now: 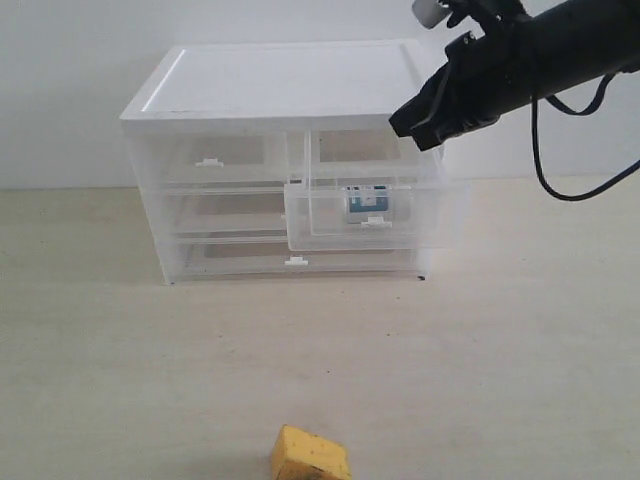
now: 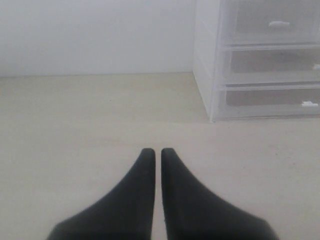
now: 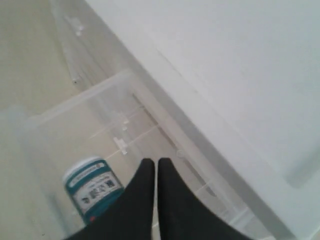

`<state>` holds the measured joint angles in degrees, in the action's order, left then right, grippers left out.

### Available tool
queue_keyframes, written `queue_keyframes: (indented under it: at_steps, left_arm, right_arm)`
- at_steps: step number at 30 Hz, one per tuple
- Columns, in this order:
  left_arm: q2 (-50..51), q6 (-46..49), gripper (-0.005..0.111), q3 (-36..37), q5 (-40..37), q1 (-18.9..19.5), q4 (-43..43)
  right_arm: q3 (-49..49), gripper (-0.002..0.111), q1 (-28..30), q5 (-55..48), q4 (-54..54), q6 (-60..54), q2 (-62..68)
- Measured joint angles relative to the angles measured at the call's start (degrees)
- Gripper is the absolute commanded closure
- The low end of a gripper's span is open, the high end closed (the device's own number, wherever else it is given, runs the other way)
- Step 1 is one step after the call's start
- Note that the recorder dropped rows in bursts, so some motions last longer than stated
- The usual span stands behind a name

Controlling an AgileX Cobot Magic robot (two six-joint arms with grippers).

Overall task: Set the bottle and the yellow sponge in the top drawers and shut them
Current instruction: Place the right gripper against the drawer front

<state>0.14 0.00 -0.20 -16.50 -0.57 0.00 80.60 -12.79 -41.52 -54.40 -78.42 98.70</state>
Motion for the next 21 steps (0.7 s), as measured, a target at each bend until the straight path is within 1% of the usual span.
queue_keyframes:
  at_steps: [8,10,13,14,17,21]
  left_arm:
    - [0.0,0.0,0.102,0.0,0.0,0.0,0.0]
    - [0.0,0.0,0.102,0.0,0.0,0.0,0.0]
    - [0.0,0.0,0.102,0.0,0.0,0.0,0.0]
    - [0.0,0.0,0.102,0.0,0.0,0.0,0.0]
    - [0.0,0.0,0.102,0.0,0.0,0.0,0.0]
    - [0.0,0.0,0.102,0.0,0.0,0.0,0.0]
  right_arm:
    - [0.0,0.108,-0.36,-10.23,0.21,3.11,-6.31]
    - [0.0,0.108,-0.36,-14.76,0.47,2.45,-7.45]
    - [0.0,0.108,-0.42,-24.24,1.92,1.62,-8.24]
    - [0.0,0.108,-0.5,-25.6,2.59,1.62,-8.24]
    - [0.0,0.108,-1.7,-27.16,7.36,4.09,-8.3]
    - [0.0,0.108,-6.87,-27.7,17.74,8.76,-8.3]
